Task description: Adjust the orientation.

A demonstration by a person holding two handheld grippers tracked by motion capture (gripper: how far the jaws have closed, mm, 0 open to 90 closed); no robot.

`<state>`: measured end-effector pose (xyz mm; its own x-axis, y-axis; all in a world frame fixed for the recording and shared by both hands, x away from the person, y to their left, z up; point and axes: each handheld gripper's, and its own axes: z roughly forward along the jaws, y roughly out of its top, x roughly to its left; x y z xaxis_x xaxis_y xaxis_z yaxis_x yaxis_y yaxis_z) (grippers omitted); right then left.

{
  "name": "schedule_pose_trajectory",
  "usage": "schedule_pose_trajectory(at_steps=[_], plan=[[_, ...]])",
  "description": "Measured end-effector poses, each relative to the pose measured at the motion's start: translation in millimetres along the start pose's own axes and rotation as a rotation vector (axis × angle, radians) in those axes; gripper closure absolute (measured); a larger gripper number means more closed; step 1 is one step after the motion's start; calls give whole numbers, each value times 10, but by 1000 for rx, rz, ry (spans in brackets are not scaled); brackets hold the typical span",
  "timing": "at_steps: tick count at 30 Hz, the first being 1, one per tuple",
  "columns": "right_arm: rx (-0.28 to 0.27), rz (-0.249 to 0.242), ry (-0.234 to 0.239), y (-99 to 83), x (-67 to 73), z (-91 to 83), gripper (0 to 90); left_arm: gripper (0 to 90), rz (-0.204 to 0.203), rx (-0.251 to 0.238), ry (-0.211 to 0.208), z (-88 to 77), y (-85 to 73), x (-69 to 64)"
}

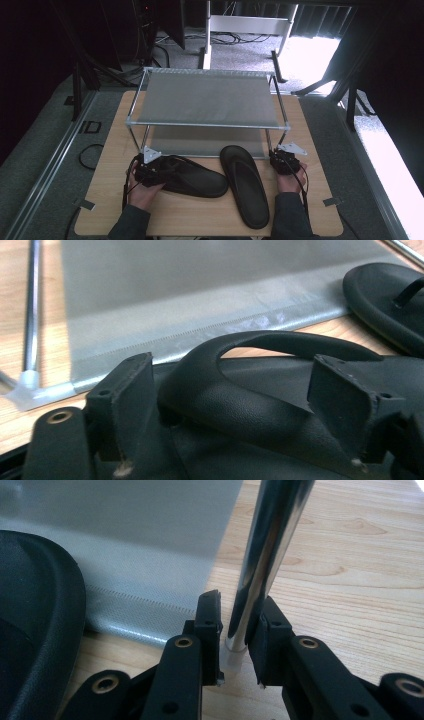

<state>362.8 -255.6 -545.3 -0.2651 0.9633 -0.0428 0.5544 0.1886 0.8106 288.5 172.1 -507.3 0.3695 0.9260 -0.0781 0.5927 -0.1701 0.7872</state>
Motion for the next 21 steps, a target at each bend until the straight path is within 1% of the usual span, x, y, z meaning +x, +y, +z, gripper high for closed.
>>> schedule_pose_trajectory(at_steps=[1,2,3,6,9,12,13,14,16,17,19,21], plan=[[-1,1,0,-1,1,0,760,191,2,-6,9,-26,-7,-14],[-1,1,0,-1,1,0,760,185,2,-6,9,-26,-7,-14],[0,1,-1,-1,2,-1,759,184,12,-13,24,-66,-22,-38],[-1,1,-3,-3,6,-3,756,174,14,-13,45,-119,-58,-72],[-1,-1,-3,-4,6,-2,757,164,2,-16,62,-163,-96,-88],[-2,-5,-3,-7,6,0,756,152,-29,-14,64,-186,-128,-89],[-2,-5,-3,-7,6,0,756,149,-29,-14,64,-186,-128,-89],[-2,-5,-3,-9,6,-1,755,149,-41,-10,71,-173,-148,-121],[0,-8,-5,-15,10,-5,753,148,-49,-3,90,-144,-151,-170],[0,-8,-5,-16,11,-6,753,140,-51,1,87,-129,-149,-190],[1,-9,-5,-17,13,-7,752,83,-56,5,63,-93,-150,-221],[1,-9,-6,-17,13,-7,750,80,-55,12,75,-50,-158,-247]])
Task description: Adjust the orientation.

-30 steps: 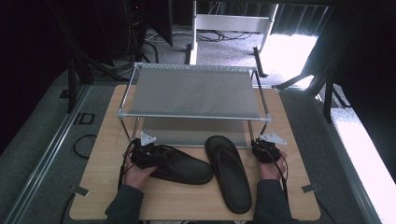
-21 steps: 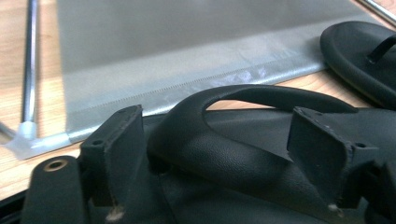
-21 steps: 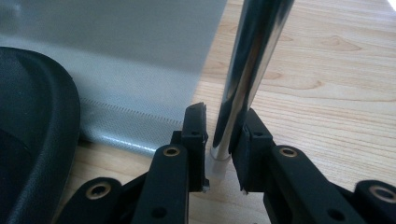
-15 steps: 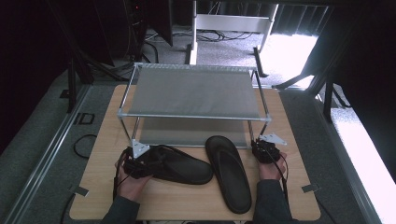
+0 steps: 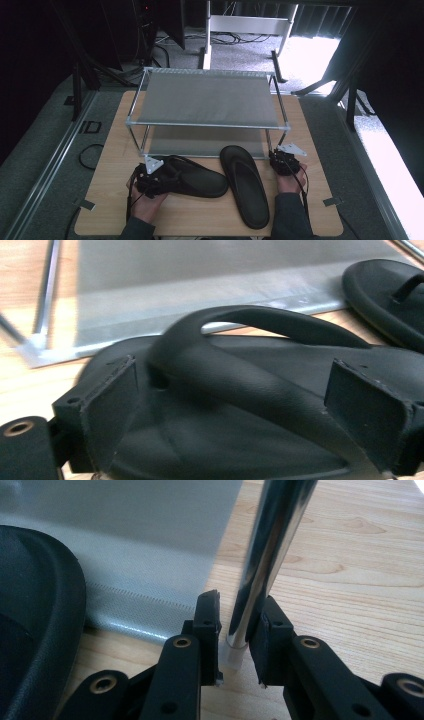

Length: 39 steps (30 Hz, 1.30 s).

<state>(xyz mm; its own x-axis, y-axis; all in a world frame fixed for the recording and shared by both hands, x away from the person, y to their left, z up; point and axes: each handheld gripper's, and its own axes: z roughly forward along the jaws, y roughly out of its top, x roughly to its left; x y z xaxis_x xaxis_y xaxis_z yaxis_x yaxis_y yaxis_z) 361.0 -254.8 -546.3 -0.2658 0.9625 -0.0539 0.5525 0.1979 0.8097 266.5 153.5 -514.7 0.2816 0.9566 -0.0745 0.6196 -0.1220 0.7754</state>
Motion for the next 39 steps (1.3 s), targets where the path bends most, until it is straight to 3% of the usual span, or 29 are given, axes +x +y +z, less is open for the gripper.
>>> schedule_pose_trajectory(at_steps=[5,10,15,18,20,24,27,33,36,39], plan=[[1,-5,-1,-1,6,1,745,75,-29,19,-9,107,0,-53],[1,-10,-3,-4,10,3,740,34,-4,34,20,205,21,-171],[2,-13,-4,-6,11,3,739,21,1,29,94,261,29,-229],[3,-14,-6,-9,13,0,737,22,-5,50,127,298,16,-219],[4,-14,-6,-10,14,-1,738,28,-22,53,109,293,9,-180],[4,-14,-5,-12,12,-1,738,86,-35,47,111,243,14,-139],[3,-16,-4,-14,11,-1,737,173,-55,34,108,203,0,-87],[3,-19,-5,-17,12,-1,736,366,-44,0,98,71,-8,-19],[3,-20,-6,-18,12,-1,736,421,-44,-7,105,32,-20,-18],[4,-20,-5,-19,12,-1,735,420,-52,-10,118,27,-32,-37]])
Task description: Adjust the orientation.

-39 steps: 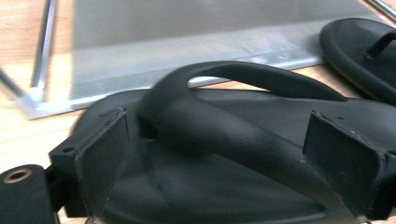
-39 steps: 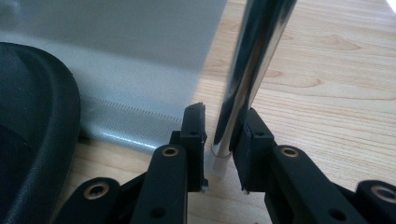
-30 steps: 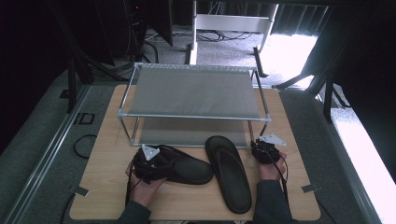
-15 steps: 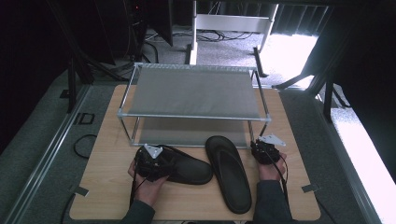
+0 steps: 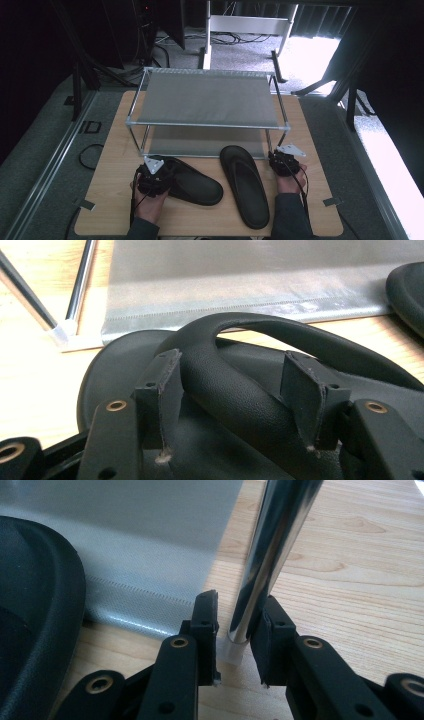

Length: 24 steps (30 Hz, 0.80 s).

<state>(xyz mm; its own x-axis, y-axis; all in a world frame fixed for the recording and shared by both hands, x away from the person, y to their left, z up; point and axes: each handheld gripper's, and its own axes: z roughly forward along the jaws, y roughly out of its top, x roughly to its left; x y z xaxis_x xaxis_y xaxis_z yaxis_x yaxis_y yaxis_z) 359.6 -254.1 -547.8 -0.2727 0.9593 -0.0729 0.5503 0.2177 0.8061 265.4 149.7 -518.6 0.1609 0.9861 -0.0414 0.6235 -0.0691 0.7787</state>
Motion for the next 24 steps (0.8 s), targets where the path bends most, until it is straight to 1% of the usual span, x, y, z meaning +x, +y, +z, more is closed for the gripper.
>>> schedule_pose_trajectory(at_steps=[1,2,4,5,6,7,9,10,11,12,14,16,18,20,22,24], plan=[[0,0,0,0,1,1,734,407,-12,1,6,15,-1,-9],[1,0,0,0,1,1,734,374,-22,7,7,28,-3,-10],[1,-1,0,0,1,0,734,273,-46,32,2,76,-17,-12],[1,-1,0,-1,1,0,733,229,-51,42,-7,95,-30,-16],[1,-2,0,-1,1,2,732,174,-47,56,-8,118,-45,-29],[2,-4,-1,-2,3,3,732,154,-48,65,-12,129,-55,-39],[3,-6,-3,-3,5,4,731,145,-50,68,-18,141,-67,-67],[3,-6,-3,-3,5,4,732,145,-37,80,-35,155,-72,-90],[3,-6,-3,-3,5,4,732,150,-26,84,-44,159,-81,-115],[3,-7,-3,-3,4,4,732,182,-20,80,-43,154,-91,-135],[4,-10,-4,-4,5,4,731,231,-30,83,-46,131,-82,-137],[4,-9,-3,-5,4,4,732,286,-48,67,-52,87,-74,-105],[5,-9,-3,-5,4,5,732,353,-53,44,-55,36,-59,-81],[5,-9,-4,-6,5,6,732,394,-29,33,-63,0,-26,-66],[6,-10,-4,-6,6,8,732,404,-9,36,-71,10,3,-56],[6,-9,-4,-6,7,7,732,429,14,38,-100,42,37,-38]])
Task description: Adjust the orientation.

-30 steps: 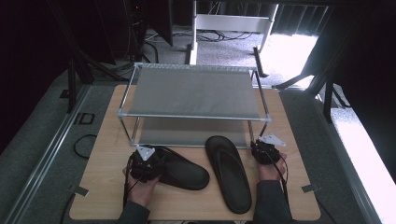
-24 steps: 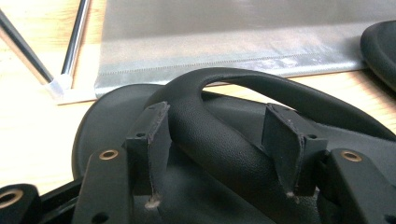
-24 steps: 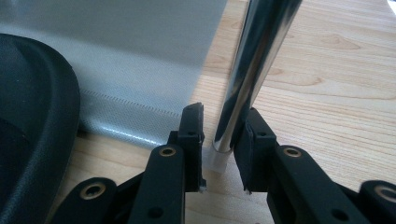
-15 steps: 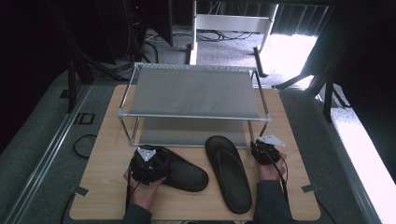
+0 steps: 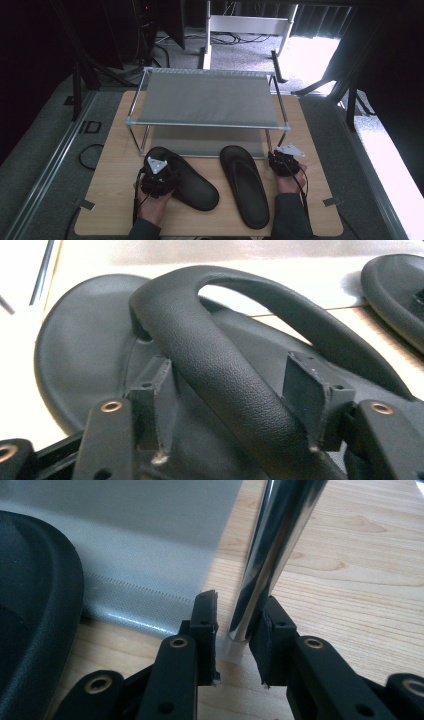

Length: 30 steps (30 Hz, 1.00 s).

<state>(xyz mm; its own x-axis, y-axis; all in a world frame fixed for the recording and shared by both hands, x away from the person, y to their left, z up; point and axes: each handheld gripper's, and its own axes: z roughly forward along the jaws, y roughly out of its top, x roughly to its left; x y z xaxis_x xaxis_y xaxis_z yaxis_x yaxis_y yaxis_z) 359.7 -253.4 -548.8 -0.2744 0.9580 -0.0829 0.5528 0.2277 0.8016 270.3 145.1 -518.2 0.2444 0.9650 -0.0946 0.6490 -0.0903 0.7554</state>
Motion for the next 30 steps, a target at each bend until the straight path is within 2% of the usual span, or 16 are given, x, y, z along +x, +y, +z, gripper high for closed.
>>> schedule_pose_trajectory(at_steps=[1,3,6,7,8,11,16,21,26,27,28,30], plan=[[0,0,0,0,0,0,732,438,0,0,0,0,0,0],[0,0,0,0,0,-1,731,455,46,-3,-19,58,63,2],[1,1,0,-1,1,0,732,495,78,-5,-55,137,138,-4],[1,1,0,-1,1,0,732,508,78,-5,-55,137,138,-4],[1,1,0,-1,0,0,733,508,92,-7,-83,200,193,-14],[1,2,1,-1,-1,0,734,552,101,-11,-115,281,258,-23],[1,1,2,-2,-3,3,735,592,146,-25,-159,421,346,-78],[1,1,3,-4,-4,5,735,602,220,-49,-187,509,402,-140],[0,0,2,-6,-3,5,735,593,230,-40,-188,566,409,-157],[1,0,3,-6,-3,6,735,593,211,-34,-185,573,396,-143],[1,-1,3,-7,-4,7,736,565,192,-34,-175,565,377,-128],[1,-2,4,-8,-5,6,735,452,182,-54,-172,508,323,-113]])
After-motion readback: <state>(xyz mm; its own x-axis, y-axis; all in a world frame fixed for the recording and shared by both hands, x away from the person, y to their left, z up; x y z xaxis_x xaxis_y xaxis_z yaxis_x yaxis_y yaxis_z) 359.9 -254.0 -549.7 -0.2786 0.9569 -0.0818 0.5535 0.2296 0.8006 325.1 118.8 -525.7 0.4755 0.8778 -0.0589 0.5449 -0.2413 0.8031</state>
